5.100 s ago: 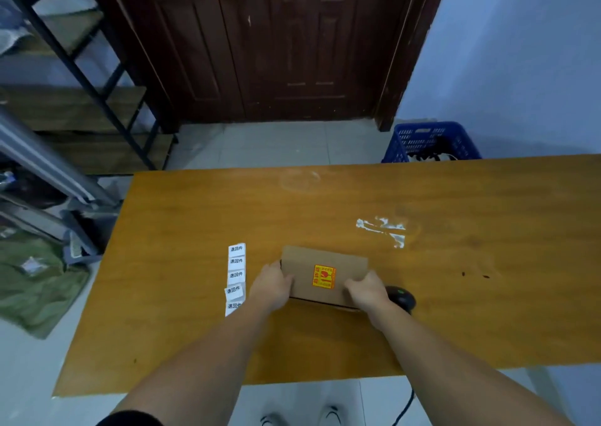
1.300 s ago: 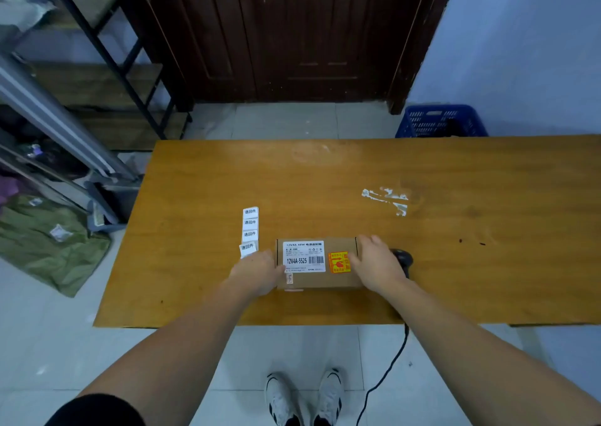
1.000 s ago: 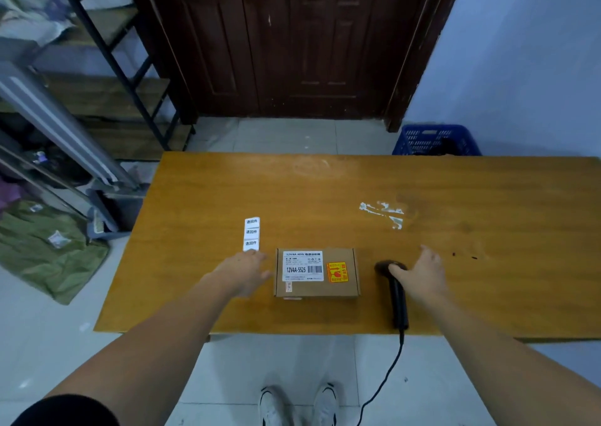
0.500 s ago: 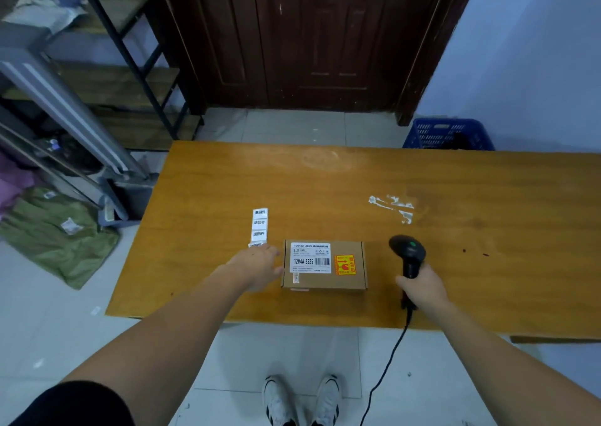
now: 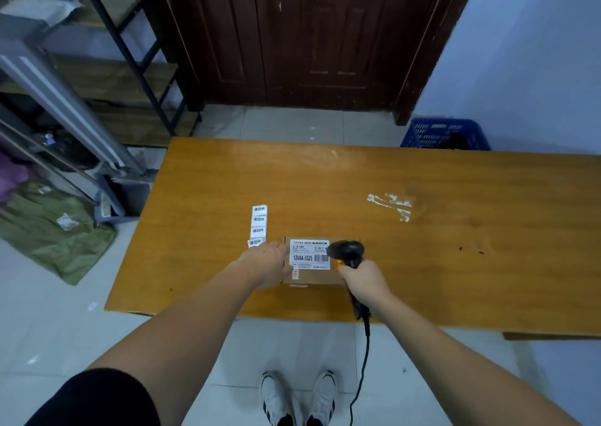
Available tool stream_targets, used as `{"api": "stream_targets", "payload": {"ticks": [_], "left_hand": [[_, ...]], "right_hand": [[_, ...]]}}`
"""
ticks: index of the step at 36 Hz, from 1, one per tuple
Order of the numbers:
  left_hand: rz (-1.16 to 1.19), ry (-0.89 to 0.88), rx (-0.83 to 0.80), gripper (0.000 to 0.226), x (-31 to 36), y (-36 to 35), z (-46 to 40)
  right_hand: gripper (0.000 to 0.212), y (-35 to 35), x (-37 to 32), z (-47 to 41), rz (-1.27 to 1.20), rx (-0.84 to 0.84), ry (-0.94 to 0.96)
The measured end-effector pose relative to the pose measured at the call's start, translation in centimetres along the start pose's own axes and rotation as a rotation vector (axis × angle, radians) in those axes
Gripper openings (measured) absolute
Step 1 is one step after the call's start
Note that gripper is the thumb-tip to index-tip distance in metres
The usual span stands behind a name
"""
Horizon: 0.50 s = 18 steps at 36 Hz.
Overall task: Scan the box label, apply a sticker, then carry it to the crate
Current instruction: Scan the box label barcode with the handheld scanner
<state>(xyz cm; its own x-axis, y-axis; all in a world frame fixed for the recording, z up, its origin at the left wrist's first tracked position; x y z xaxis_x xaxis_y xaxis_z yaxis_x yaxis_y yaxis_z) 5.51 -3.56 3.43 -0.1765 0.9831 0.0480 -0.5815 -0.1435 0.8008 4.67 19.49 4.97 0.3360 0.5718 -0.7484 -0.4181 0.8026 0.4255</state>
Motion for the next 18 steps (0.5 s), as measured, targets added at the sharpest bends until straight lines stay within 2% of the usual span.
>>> {"api": "stream_targets", "payload": {"ticks": [8,18], "left_hand": [[0.013,0.000,0.008,0.054,-0.2,-0.3,0.4],[0.010,0.010,0.009,0.054,-0.3,0.9,0.9]], "right_hand": [[0.026,-1.2,-0.7,0.0,0.011,-0.021,-0.036],[0.025,-0.6,-0.4,0.6,0.036,-0.082,-0.053]]}}
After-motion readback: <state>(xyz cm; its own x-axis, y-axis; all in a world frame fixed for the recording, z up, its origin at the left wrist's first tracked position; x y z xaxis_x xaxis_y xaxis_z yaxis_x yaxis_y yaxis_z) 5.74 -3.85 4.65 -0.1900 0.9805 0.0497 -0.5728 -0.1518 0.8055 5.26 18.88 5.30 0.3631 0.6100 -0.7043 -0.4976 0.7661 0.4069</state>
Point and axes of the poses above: each hand's wrist, its own z-axis away from the middle knuckle, its own y-axis out of the back of the hand, x = y × z, the point moved 4 cm from there along -z, towards the middle knuckle, and after that the axes turned 10 degrees about y, right-handed, at the moved point
